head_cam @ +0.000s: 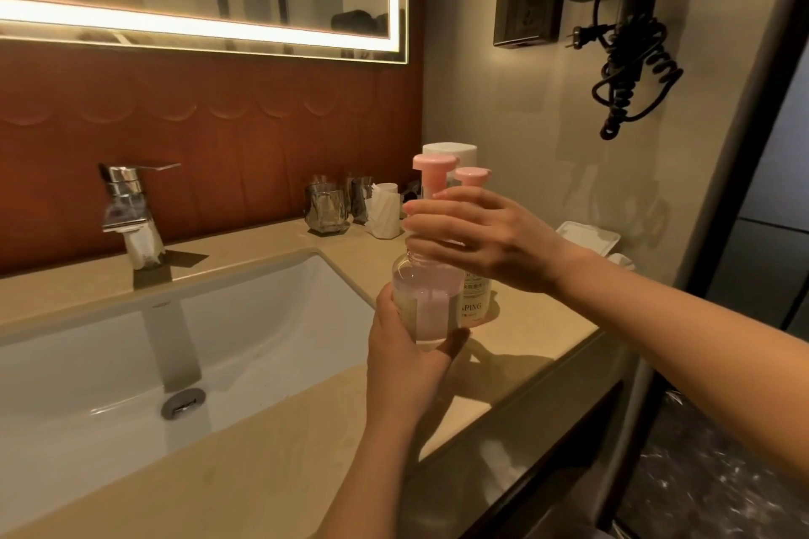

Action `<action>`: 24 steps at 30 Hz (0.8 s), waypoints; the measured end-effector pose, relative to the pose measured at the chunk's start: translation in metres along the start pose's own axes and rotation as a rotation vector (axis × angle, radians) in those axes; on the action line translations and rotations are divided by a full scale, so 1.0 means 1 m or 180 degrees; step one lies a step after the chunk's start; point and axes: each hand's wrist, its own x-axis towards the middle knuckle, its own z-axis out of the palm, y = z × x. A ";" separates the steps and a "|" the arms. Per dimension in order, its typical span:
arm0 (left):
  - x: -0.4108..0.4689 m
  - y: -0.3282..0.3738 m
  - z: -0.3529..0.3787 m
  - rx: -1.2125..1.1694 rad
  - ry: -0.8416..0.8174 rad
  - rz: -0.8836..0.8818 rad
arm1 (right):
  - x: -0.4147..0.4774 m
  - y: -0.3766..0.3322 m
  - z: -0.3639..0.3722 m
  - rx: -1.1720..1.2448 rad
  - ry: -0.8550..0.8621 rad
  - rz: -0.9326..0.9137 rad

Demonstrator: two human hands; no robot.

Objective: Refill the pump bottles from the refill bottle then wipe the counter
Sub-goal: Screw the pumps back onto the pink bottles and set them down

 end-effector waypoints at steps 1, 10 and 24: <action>0.000 0.000 0.000 -0.0011 -0.0005 0.0001 | 0.000 -0.001 -0.001 0.0037 -0.0025 0.0049; -0.002 0.004 0.000 -0.0027 -0.0018 -0.0057 | 0.009 -0.007 -0.004 0.0212 -0.0276 -0.0030; -0.001 -0.002 -0.001 0.0001 -0.0026 0.0016 | -0.023 -0.048 -0.006 0.1360 0.1236 0.2372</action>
